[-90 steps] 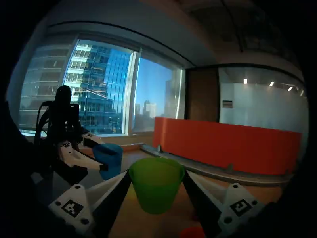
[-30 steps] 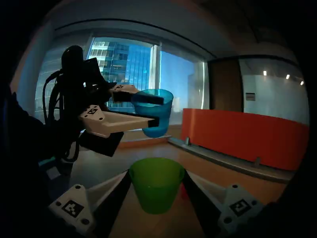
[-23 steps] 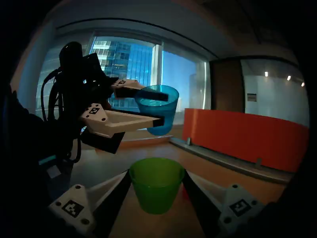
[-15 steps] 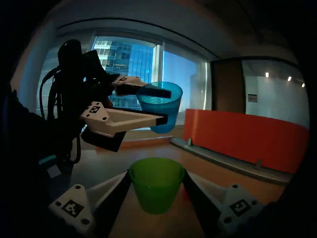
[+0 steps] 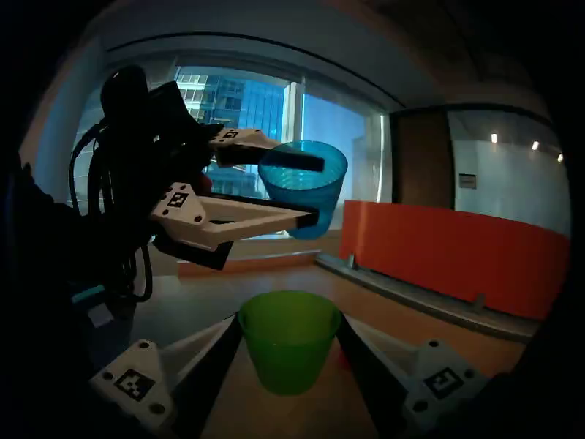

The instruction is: Pour water

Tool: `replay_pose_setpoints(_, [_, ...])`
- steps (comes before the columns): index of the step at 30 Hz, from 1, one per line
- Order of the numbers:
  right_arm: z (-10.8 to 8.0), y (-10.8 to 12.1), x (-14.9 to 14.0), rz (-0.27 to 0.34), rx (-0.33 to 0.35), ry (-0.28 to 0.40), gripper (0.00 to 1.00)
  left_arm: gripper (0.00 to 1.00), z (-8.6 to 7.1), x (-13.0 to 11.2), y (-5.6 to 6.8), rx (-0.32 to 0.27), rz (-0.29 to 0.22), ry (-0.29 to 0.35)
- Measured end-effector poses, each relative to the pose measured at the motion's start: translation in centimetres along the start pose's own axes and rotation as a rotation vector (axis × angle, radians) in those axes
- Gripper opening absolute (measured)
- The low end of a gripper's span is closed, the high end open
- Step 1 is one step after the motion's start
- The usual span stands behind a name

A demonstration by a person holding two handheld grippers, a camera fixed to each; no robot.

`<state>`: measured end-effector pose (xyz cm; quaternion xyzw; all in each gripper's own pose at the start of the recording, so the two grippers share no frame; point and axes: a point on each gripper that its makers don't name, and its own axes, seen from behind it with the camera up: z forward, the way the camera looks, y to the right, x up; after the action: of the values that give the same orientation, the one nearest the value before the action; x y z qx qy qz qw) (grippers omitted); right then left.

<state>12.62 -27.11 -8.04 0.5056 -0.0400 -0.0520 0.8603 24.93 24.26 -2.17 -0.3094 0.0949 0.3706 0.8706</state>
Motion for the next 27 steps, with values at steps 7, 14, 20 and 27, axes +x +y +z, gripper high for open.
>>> replay_pose_setpoints(7, [-0.06, 0.16, 0.17, 0.0, -0.001, 0.003, 0.92, 0.83, 0.28, 0.35, -0.05, 0.005, 0.053, -0.003])
replay_pose_setpoints(14, [-0.12, 0.39, 0.18, 0.001, -0.004, 0.006, 0.92, 0.84, 0.47, 0.38, -0.25, 0.013, 0.114, -0.009])
replay_pose_setpoints(20, [-0.14, 0.63, 0.09, 0.001, -0.007, 0.006, 0.92, 0.84, 0.6, 0.34, -0.19, 0.014, 0.158, -0.018])
replay_pose_setpoints(27, [-0.25, 0.94, 0.01, 0.003, -0.014, 0.008, 0.92, 0.84, 0.76, 0.61, -0.27, 0.026, 0.2, -0.017])
